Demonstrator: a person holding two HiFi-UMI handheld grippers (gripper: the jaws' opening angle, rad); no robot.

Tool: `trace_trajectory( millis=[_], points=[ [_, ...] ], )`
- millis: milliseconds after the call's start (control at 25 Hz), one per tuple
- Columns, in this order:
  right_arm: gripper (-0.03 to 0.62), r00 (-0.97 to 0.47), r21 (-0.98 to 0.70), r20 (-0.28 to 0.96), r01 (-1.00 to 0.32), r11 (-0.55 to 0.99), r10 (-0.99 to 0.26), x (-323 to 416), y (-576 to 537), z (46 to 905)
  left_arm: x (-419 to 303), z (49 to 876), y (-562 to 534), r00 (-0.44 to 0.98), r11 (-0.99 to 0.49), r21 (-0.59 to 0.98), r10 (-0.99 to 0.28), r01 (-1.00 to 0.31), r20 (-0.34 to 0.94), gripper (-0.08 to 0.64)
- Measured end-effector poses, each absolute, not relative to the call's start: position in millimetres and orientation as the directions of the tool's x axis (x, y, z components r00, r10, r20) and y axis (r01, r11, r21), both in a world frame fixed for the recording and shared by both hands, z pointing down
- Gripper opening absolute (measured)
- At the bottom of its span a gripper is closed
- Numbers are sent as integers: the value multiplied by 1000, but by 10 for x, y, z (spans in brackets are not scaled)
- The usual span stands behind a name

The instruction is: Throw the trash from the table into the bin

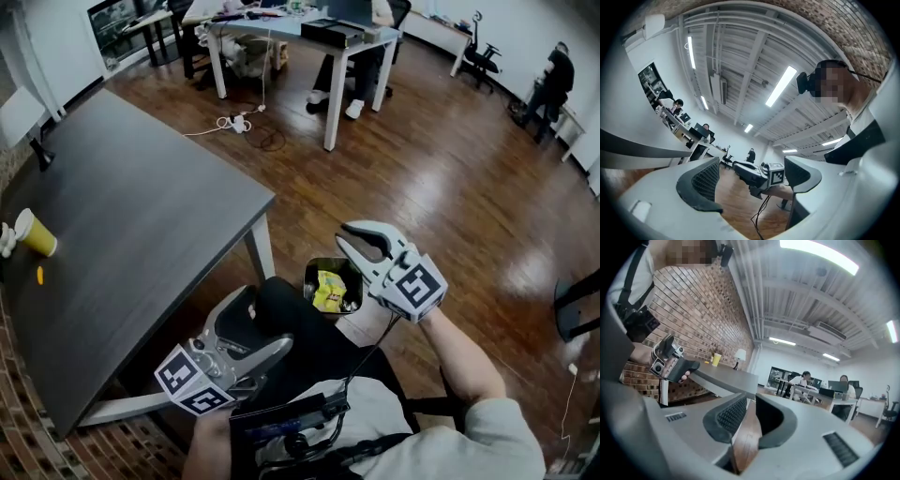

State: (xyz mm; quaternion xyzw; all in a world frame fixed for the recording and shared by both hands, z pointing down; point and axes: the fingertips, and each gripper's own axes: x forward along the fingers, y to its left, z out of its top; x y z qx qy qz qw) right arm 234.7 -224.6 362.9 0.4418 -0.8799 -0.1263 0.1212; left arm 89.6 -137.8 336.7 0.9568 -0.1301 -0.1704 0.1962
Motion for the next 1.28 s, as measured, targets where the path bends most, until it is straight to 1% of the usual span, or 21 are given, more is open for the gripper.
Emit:
trace_trajectory(
  millis=[120,320,480,600,680,760,880,1040,1080,1120,1200,1280],
  points=[
    [67,-615,359,82,-716,599,-784,2102,-2173,3560,778,3357,-1371,899,-888,410,-339,-208,-277,417],
    [63,-664,406,90,-657,636,-743,1766,-2107,3565,546,3339,-1327,876,-886,370,-392,-278,-281,417],
    [63,-745,447,58,-576,685,-664,1448,-2060,3462,356,3321,-1332,840,-863,368,-459,-346,-289,416],
    [63,-778,470,42,-539,699,-627,1147,-1964,3402,137,3290,-1324,811,-841,379,-505,-386,-295,416],
    [63,-804,485,59,-494,722,-591,880,-1913,3397,-91,3257,-1329,780,-820,380,-548,-429,-302,416],
    [77,-839,504,100,-421,754,-535,560,-1884,3422,-373,3230,-1329,734,-789,379,-601,-483,-315,416],
    [78,-881,500,165,-314,807,-444,43,-1878,3417,-806,3179,-1279,657,-741,388,-669,-549,-347,416],
    [81,-925,487,183,-208,848,-332,-752,-1983,3159,-1278,3150,-1127,567,-674,401,-739,-621,-364,416],
    [148,-936,480,185,-179,859,-298,-984,-2021,3084,-1383,3152,-1075,547,-657,403,-754,-637,-365,414],
    [273,-943,478,194,-150,866,-270,-1224,-2069,3024,-1485,3155,-1018,528,-641,404,-767,-652,-366,414],
    [360,-942,491,230,-106,865,-246,-1722,-2226,2945,-1682,3168,-899,487,-608,410,-792,-680,-367,414],
    [360,-937,517,248,-86,852,-245,-2239,-2472,2855,-1853,3186,-791,450,-577,416,-813,-703,-369,414]
  ],
)
